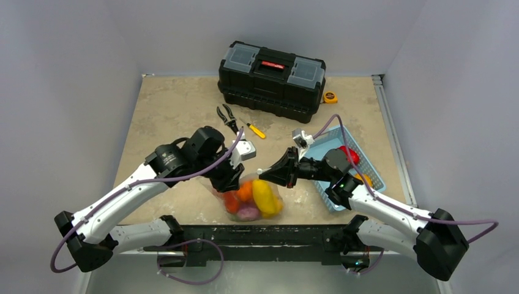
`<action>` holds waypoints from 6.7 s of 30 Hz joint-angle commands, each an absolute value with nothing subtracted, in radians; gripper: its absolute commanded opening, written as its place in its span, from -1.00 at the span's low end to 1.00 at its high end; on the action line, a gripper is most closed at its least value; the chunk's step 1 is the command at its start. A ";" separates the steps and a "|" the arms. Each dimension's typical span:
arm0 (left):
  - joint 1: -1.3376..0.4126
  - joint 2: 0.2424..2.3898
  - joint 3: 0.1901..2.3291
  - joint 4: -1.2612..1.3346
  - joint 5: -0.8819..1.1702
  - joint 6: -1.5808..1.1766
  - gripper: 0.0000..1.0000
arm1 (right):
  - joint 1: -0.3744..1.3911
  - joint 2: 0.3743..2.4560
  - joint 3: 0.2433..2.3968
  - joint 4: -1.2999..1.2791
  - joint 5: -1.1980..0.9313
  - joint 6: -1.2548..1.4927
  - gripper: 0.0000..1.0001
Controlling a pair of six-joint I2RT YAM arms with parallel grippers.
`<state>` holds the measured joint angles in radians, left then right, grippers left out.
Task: Place the food in the zip-top bag and seal the zipper
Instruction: Adjust the zipper food storage bag at the center of the board, then zip the zipper food storage bag at the center of the board.
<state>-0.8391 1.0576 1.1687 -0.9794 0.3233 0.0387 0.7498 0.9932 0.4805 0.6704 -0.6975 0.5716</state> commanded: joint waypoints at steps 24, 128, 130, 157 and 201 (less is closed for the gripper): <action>-0.683 0.663 0.947 -1.032 -0.403 -0.958 0.78 | 0.736 0.891 0.483 0.677 -0.686 0.507 -1.00; -0.721 1.111 1.350 -0.656 0.623 -0.083 0.80 | 0.676 1.048 0.652 0.529 -0.787 0.283 -1.00; -0.725 1.125 1.327 -0.621 0.669 -0.036 0.78 | 0.676 1.046 0.660 0.514 -0.797 0.280 -1.00; -0.676 1.207 1.183 -0.619 0.733 0.110 -0.18 | 0.676 1.010 0.655 0.439 -0.787 0.257 -1.00; -0.651 1.161 1.153 -0.569 0.836 0.082 -0.38 | 0.676 1.067 0.664 0.548 -0.788 0.383 -1.00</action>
